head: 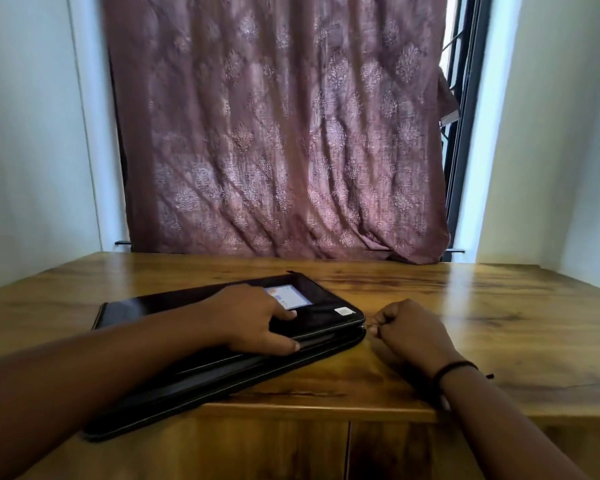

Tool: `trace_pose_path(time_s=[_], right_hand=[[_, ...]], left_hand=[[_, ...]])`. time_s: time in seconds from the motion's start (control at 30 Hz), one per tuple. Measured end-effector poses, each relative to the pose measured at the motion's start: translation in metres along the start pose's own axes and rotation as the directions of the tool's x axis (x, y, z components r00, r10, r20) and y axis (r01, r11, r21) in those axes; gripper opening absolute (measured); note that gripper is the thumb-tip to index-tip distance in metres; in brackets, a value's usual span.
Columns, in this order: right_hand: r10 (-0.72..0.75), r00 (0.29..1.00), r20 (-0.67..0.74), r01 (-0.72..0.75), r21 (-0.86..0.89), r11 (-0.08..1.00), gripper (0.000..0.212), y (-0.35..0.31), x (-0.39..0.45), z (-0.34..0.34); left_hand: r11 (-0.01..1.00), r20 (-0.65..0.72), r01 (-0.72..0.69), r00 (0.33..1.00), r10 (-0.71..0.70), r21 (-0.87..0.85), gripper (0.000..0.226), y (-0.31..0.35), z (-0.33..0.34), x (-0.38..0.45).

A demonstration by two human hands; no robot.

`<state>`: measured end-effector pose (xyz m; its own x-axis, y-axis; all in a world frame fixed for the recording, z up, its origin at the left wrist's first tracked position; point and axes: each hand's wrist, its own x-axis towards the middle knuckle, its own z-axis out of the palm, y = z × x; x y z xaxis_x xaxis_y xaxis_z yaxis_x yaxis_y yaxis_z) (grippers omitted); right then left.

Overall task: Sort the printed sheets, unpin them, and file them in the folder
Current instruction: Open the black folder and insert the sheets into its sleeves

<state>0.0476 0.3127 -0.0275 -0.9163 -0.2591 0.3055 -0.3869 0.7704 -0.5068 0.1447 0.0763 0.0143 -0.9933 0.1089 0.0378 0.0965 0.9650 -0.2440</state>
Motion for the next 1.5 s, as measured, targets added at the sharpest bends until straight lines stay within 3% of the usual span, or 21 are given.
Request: trace_pose_path(time_s=[0.1, 0.4, 0.57, 0.73, 0.83, 0.93, 1.07, 1.17, 1.27, 1.4, 1.5], right_hand=[[-0.008, 1.0, -0.007, 0.009, 0.038, 0.999, 0.019, -0.005, -0.01, 0.0], [-0.108, 0.992, 0.06, 0.098, 0.152, 0.984, 0.01, -0.043, -0.045, 0.004], [-0.171, 0.976, 0.137, 0.133, 0.251, 0.959, 0.011, -0.071, -0.076, 0.012], [-0.309, 0.906, 0.29, 0.244, 0.238, 0.94, 0.011, -0.092, -0.113, 0.018], [-0.231, 0.932, 0.278, 0.187, 0.177, 0.966, 0.021, -0.07, -0.099, 0.001], [-0.065, 0.981, 0.183, 0.044, 0.113, 0.993, 0.025, -0.029, -0.07, -0.016], [0.087, 0.996, -0.009, -0.086, 0.035, 0.996, 0.021, 0.016, -0.034, -0.03], [0.124, 0.991, -0.047, -0.123, 0.029, 0.992, 0.023, 0.029, -0.021, -0.028], [0.125, 0.991, -0.05, -0.124, 0.026, 0.992, 0.023, 0.026, -0.02, -0.02], [0.125, 0.99, -0.064, -0.123, 0.034, 0.992, 0.017, 0.022, -0.023, -0.014], [0.129, 0.989, -0.076, -0.126, 0.045, 0.991, 0.016, 0.024, -0.024, -0.013]], left_hand=[[0.999, -0.036, -0.013, 0.999, 0.012, -0.043, 0.068, 0.001, -0.009, 0.008], [0.988, -0.029, -0.047, 0.999, 0.043, -0.15, 0.057, 0.03, -0.029, 0.042], [0.987, -0.054, 0.01, 0.998, -0.019, -0.163, 0.048, 0.043, -0.034, 0.067], [0.982, -0.104, 0.109, 0.987, -0.125, -0.154, 0.052, 0.046, -0.028, 0.09], [0.953, -0.049, 0.168, 0.981, -0.186, -0.253, 0.06, 0.036, -0.027, 0.097], [0.923, 0.045, 0.126, 0.992, -0.117, -0.363, 0.087, 0.016, -0.021, 0.106], [0.862, 0.213, 0.068, 0.976, 0.046, -0.502, 0.081, 0.023, -0.017, 0.065], [0.891, 0.156, -0.033, 0.981, 0.115, -0.452, 0.093, 0.033, -0.007, 0.041], [0.867, 0.125, -0.021, 0.988, 0.096, -0.498, 0.092, 0.038, -0.008, 0.041], [0.921, 0.214, 0.028, 0.975, 0.06, -0.387, 0.106, 0.051, -0.002, 0.042], [0.931, 0.09, -0.036, 0.993, 0.073, -0.363, 0.098, 0.06, 0.002, 0.04]])
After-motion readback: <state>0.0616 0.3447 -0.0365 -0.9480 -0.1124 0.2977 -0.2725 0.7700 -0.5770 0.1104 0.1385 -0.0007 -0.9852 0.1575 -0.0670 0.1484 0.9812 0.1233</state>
